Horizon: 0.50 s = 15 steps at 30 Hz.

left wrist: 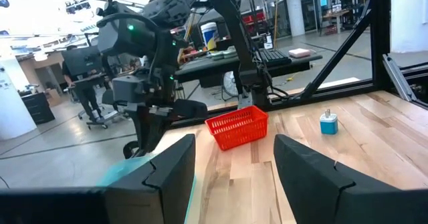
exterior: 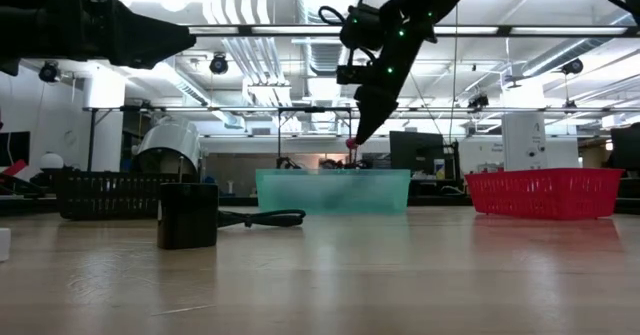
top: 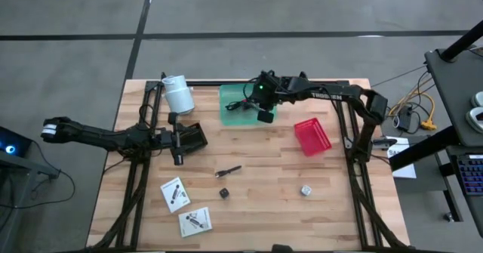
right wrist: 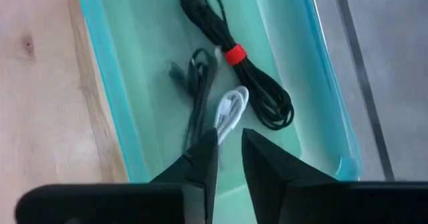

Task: Pick and place items into bin
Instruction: Put the right black charger cable into the blue bin, then put the black charger cable into the blue bin

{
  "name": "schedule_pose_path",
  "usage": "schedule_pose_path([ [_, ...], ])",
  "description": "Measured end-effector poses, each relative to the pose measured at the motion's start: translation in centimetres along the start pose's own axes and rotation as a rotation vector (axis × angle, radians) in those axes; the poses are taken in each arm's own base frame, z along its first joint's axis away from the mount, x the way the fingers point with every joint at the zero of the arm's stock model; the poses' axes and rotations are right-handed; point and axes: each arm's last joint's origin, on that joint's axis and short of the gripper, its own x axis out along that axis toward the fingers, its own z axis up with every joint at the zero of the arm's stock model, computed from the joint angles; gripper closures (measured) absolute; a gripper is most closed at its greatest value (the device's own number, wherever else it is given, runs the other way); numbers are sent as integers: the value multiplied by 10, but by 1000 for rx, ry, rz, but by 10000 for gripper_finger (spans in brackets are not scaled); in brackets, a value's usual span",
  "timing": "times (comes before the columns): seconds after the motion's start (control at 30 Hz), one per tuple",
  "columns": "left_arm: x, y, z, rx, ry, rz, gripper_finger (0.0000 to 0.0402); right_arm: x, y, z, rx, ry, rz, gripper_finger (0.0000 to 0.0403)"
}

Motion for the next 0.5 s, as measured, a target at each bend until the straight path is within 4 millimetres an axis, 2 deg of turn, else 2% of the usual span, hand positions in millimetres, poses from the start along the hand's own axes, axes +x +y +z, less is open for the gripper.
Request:
schedule_pose_path([
  [0.13, 0, 0, 0, 0, 0, 0, 214, -1, 5, 2, 1, -13, 11, 321],
  [0.23, 0, 0, 0, 0, 0, 0, 214, -2, 16, 6, 16, -47, 102, 309],
  [0.4, 0, 0, 0, 0, 0, 0, 214, -9, 50, 18, -79, -177, 397, 292],
  [0.5, 0, 0, 0, 0, 0, 0, 214, -16, 76, 25, -190, -239, 451, 282],
])
